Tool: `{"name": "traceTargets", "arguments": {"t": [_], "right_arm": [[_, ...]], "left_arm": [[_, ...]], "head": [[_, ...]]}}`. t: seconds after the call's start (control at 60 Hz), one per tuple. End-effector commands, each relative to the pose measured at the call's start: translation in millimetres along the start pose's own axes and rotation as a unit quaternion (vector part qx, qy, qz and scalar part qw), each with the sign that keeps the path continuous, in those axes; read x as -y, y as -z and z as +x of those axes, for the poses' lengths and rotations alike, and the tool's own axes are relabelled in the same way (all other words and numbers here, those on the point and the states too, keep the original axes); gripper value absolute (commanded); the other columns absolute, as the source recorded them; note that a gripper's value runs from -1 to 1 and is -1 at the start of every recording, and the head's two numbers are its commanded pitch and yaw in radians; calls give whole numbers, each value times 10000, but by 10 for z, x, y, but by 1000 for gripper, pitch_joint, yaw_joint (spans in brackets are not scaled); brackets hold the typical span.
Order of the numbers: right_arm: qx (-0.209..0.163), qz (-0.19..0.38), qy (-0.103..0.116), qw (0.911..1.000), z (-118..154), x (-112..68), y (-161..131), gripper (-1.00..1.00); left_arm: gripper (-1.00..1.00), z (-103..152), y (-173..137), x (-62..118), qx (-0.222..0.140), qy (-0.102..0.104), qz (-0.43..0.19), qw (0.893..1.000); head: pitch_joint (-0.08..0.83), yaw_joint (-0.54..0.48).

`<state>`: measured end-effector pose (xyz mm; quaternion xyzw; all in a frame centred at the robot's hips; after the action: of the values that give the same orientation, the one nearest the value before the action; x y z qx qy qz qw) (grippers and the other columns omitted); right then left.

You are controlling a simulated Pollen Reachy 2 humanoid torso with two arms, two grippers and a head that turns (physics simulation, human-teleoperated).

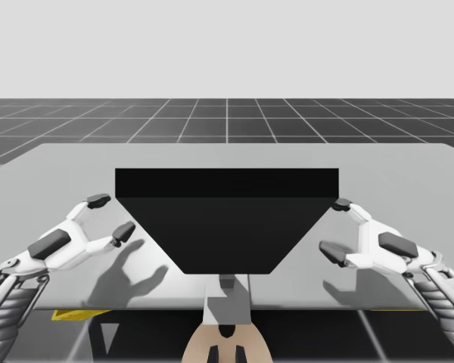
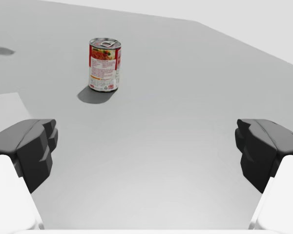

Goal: Reach around the screen and pick up the object behind it.

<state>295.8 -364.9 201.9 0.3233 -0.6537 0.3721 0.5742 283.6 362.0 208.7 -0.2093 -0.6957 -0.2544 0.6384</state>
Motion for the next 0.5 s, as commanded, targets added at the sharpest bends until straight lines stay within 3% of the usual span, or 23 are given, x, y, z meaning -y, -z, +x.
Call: {"name": "traceTargets", "arguments": {"t": [0.017,0.5], "right_arm": [[-178,547,242,9981,-58,-11,-44,-1000],[-205,595,140,9979,-88,-36,-19,-1000]], "left_arm": [[-1000,-56,-28,97,-191,26,-335,9993],[-1000,-298,827,285,-611,110,-890,9941]], "head": [[43,-27],[53,-5]]}}
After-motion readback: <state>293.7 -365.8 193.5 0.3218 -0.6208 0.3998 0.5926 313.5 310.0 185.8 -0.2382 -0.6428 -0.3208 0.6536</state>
